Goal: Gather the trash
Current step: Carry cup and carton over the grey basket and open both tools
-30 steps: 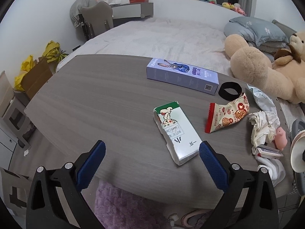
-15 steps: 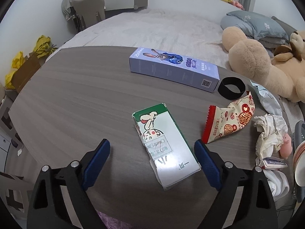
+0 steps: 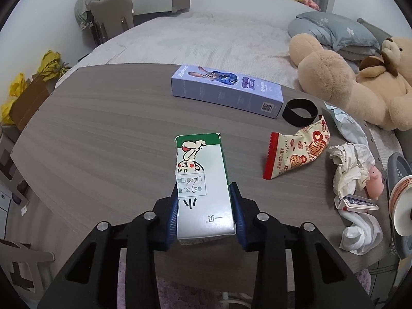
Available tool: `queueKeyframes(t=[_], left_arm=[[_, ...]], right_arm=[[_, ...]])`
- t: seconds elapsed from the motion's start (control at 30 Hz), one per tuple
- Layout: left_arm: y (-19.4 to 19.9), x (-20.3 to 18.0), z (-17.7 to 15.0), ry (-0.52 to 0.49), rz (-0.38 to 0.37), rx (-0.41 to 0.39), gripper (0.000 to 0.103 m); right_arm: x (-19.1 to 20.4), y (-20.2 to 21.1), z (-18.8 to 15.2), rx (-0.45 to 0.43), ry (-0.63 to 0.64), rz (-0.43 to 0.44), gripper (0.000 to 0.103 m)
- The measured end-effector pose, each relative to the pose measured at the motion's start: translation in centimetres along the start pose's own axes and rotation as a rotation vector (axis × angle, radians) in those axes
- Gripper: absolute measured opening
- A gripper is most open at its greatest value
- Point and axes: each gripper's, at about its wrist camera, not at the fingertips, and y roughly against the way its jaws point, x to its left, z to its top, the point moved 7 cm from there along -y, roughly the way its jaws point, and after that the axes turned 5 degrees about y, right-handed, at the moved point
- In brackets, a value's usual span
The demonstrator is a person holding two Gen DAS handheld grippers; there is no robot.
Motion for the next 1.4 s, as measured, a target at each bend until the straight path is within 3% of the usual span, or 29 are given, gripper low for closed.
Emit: queueKeyframes(t=[0.2,0.43,0.6,0.83,0.97,1.23,1.4], left_arm=[[3.8,-2.5,0.6,-0.053,-0.034,-0.062,0.036],[7.7,-11.4,1.1,-0.182,-0.175,-0.123,0.036],[8.7,-19.4,-0.3,-0.304,-0.287,-0.107,0.036],[7.9,-28.6,-4.2,-0.457,-0.406,-0.012,0.036],[7.3,-32.4,-5.8,-0.519,-0.433,0.018,0.036],[6.4,-36.0,-7.3,-0.579,-0.433,0.048,0.038],[6.3,-36.5,-7.3,-0.580,-0.416,0.043,0.054]], right_arm=[[-1.0,1.8,0.0,-0.028,-0.017,-0.005,0.079],[-4.8,5.1,0.1,-0.071,-0.067,-0.068,0.079],[-9.2,7.7,-0.4,-0.090,-0.116,-0.149,0.079],[-16.1,9.7,-2.1,-0.062,-0.216,-0.233,0.079],[-18.2,9.9,-2.7,-0.044,-0.241,-0.255,0.079],[-21.4,9.5,-3.4,-0.031,-0.297,-0.252,0.080],[-22.3,9.6,-3.7,-0.032,-0.310,-0.251,0.080]])
